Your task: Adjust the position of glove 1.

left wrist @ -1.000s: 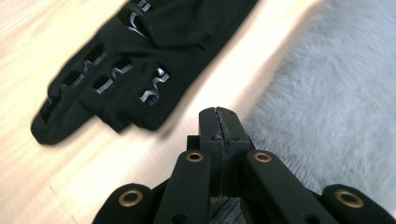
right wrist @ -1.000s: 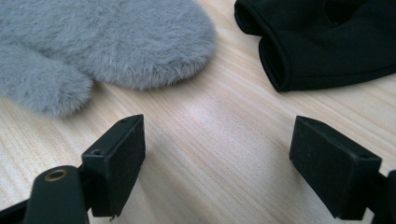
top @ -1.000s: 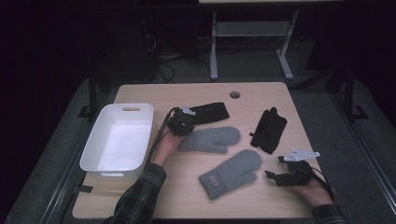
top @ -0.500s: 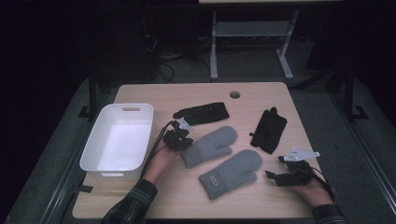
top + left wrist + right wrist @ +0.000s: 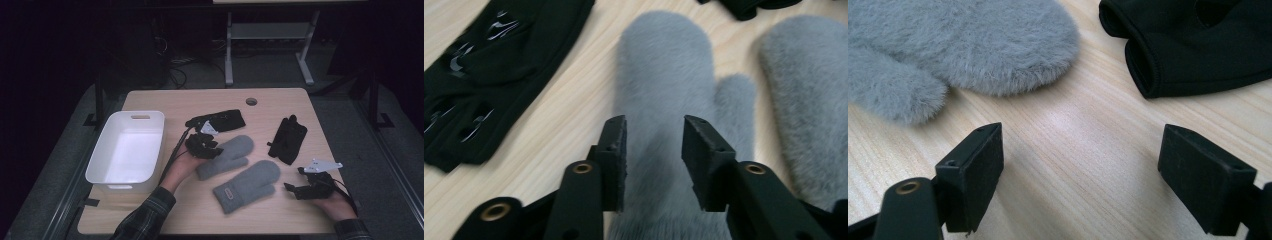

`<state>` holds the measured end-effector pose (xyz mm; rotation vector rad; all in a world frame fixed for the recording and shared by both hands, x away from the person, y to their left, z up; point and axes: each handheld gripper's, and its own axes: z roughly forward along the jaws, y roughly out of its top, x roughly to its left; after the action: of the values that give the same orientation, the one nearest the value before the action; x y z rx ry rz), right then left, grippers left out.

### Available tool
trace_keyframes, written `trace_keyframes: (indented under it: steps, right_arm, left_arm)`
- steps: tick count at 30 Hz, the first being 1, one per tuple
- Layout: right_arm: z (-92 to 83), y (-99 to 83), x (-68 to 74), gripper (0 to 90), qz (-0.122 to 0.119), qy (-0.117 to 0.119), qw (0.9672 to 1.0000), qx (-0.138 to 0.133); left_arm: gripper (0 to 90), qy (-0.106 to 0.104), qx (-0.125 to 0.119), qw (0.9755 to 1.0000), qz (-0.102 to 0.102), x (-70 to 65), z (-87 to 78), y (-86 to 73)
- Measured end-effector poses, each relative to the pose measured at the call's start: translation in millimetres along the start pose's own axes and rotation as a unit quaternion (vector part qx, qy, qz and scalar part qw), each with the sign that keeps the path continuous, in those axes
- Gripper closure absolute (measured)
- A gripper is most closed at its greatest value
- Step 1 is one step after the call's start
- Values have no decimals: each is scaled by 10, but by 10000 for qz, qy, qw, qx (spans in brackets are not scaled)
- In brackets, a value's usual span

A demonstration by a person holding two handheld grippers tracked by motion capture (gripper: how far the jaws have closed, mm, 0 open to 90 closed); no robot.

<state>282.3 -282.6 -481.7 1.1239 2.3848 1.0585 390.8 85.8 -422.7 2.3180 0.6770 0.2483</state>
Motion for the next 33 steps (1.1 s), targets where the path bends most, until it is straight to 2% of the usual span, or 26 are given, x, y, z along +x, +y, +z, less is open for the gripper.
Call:
trace_keyframes:
  steps: [5,8,11,14,18,22,25,28,30,33]
  right_arm:
    - [1,0,-1,182,3,2,10000,-5]
    - [1,0,0,182,5,4,10000,-4]
    - [1,0,0,182,4,2,10000,-4]
    - [1,0,1,182,5,1,10000,-2]
    - [0,0,1,182,9,0,10000,0]
    - [0,0,1,182,8,0,10000,0]
    - [1,0,1,182,8,-2,10000,-3]
    - [2,1,-2,182,-6,-10,10000,4]
    - [7,1,-1,182,5,2,10000,-13]
    - [8,1,-2,182,11,13,10000,-24]
  left_arm:
    - [476,-139,99,9996,220,-41,122,30]
    - [454,-135,230,9991,327,-58,216,11]
    - [444,-283,338,9988,219,-37,294,-33]
    - [453,-383,343,9986,150,-14,335,-76]
    - [474,-363,360,9985,188,-17,352,-89]
    - [564,-235,360,9986,308,-64,369,-95]
    - [686,-270,335,9984,354,-76,365,-102]
    - [761,-313,290,9984,378,-61,360,-110]
    - [790,-338,290,9985,327,-54,349,-106]
    - [817,-542,201,9983,32,4,315,-108]
